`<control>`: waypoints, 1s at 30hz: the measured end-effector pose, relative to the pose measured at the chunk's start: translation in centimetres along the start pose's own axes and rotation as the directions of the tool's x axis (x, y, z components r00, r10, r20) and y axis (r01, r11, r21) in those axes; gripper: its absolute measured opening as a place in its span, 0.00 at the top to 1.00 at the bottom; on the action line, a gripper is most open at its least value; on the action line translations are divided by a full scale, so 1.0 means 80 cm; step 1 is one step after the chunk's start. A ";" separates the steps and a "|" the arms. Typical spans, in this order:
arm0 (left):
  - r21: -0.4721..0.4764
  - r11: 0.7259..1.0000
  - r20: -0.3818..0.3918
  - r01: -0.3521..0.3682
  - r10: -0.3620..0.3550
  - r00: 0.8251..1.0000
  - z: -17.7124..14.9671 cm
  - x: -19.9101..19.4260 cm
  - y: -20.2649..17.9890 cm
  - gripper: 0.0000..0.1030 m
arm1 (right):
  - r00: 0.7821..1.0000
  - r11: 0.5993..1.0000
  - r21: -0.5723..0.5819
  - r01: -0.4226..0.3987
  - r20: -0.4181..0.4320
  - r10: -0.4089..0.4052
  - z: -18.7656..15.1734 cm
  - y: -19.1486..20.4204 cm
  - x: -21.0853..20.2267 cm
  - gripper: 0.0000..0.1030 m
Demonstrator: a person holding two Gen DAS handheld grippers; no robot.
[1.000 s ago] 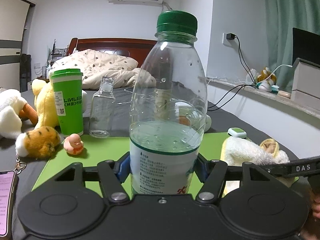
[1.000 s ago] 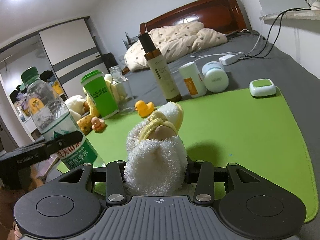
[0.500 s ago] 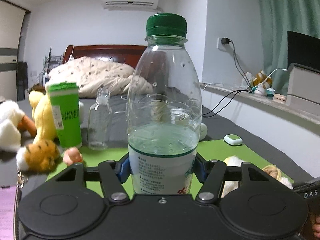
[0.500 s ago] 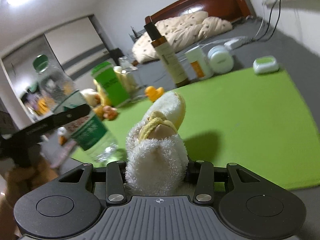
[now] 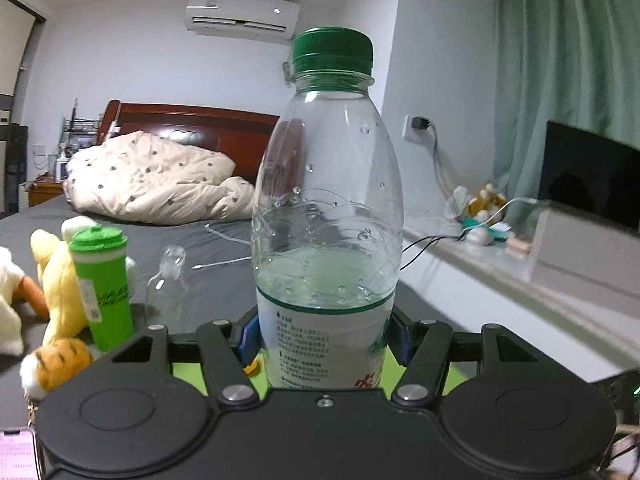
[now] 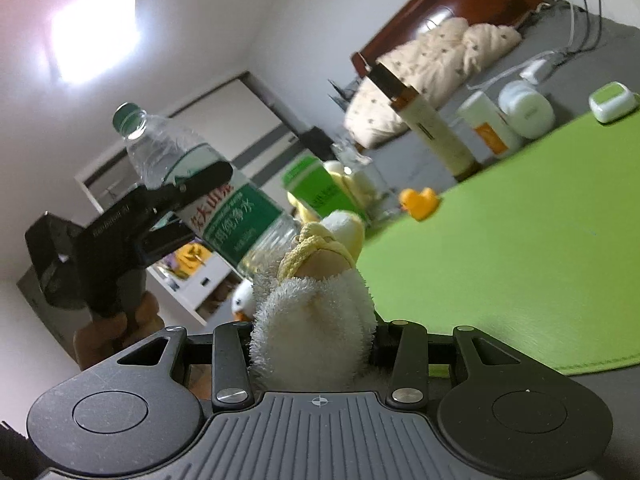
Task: Clean container
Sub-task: 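Raise the bottle with the left gripper and turn it for inspection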
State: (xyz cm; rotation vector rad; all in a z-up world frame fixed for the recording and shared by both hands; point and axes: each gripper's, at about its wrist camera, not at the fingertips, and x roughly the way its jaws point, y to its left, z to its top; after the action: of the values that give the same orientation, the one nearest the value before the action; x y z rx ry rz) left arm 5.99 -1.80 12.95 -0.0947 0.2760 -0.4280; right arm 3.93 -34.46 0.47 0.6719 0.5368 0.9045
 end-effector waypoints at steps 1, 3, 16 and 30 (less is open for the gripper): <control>0.002 1.000 0.002 0.011 -0.011 1.000 0.007 -0.003 -0.002 0.42 | 1.000 1.000 0.000 -0.017 0.006 0.017 0.001 0.001 0.001 0.59; 0.013 1.000 0.007 0.029 -0.029 1.000 0.020 -0.007 -0.007 0.42 | 0.999 0.999 -0.001 -0.048 0.023 0.048 0.001 0.004 0.001 0.59; 0.030 0.985 0.012 0.169 -0.169 0.986 0.050 -0.021 -0.042 0.42 | 0.963 0.963 -0.154 -0.222 0.120 0.241 0.021 0.031 -0.012 0.59; 0.045 0.975 0.019 0.219 -0.220 0.975 0.066 -0.029 -0.054 0.42 | 0.960 0.938 -0.288 -0.192 0.143 0.240 0.036 0.029 -0.002 0.59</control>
State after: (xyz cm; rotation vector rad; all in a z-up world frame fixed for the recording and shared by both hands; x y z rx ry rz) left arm 3.75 -4.58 19.25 -0.0885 0.2332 -0.6518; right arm 4.51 -34.43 4.13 0.5600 0.1754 1.0913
